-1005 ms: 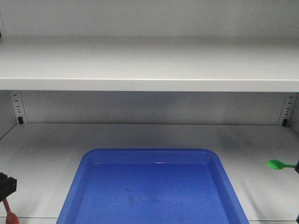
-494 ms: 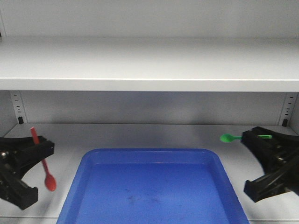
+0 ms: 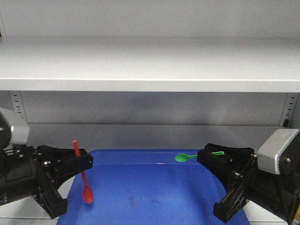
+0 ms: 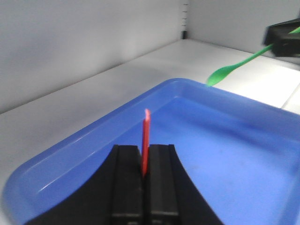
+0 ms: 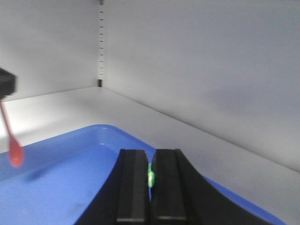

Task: Sort red and green spoons into left cabinet
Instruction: 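Extend both grippers holding the spoons over the blue tray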

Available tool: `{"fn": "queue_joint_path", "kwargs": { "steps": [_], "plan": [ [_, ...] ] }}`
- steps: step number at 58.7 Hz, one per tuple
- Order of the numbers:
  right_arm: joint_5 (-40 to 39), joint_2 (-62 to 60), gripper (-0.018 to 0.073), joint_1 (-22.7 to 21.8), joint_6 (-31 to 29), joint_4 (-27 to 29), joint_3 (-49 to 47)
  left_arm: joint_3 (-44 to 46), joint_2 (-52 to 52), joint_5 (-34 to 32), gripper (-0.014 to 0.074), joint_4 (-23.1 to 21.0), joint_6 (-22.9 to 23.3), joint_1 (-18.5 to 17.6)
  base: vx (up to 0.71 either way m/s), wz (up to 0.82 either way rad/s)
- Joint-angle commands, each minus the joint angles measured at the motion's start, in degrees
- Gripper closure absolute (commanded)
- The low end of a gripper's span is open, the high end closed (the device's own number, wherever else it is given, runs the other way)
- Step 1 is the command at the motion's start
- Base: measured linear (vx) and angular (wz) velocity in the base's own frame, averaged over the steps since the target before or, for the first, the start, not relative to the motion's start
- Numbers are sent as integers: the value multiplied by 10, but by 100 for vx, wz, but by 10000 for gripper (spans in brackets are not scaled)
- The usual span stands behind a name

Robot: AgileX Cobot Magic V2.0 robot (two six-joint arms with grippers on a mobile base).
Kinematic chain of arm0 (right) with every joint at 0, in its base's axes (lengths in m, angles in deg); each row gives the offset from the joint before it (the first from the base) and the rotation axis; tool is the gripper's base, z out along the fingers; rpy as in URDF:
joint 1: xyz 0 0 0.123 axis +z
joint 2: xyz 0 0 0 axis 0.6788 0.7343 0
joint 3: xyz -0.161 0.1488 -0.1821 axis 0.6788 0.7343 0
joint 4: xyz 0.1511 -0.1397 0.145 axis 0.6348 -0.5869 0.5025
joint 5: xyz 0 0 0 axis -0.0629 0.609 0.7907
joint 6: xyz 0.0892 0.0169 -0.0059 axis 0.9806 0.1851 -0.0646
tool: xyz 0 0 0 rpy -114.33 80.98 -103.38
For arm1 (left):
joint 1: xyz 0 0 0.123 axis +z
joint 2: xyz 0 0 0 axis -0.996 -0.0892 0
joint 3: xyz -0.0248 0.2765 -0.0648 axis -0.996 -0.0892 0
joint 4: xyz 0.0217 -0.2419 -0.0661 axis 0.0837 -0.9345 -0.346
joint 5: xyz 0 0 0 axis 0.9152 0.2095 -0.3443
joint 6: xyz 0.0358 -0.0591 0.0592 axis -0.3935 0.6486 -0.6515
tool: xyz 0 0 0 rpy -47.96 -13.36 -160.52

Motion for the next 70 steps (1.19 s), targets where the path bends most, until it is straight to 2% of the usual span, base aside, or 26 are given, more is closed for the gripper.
{"fn": "queue_joint_path", "kwargs": {
  "steps": [1,25,40,50,56,70],
  "plan": [
    [-67,10,562,1,0,19,-20,38,-7,35,596,-67,-2,-3,0,0],
    [-103,62,561,1,-10,23,-20,58,-83,78,596,-67,-8,-3,0,0],
    [-103,62,561,1,-10,23,-20,59,-94,135,596,-67,-37,-3,0,0],
    [-103,62,561,1,-10,23,-20,91,-98,120,596,-67,-32,-5,0,0],
    [-103,62,561,1,-10,23,-20,110,-106,103,596,-67,-16,-21,0,0],
    [-99,62,558,1,-10,23,-20,111,-134,74,596,-67,-22,-60,0,0]
  ]
}}
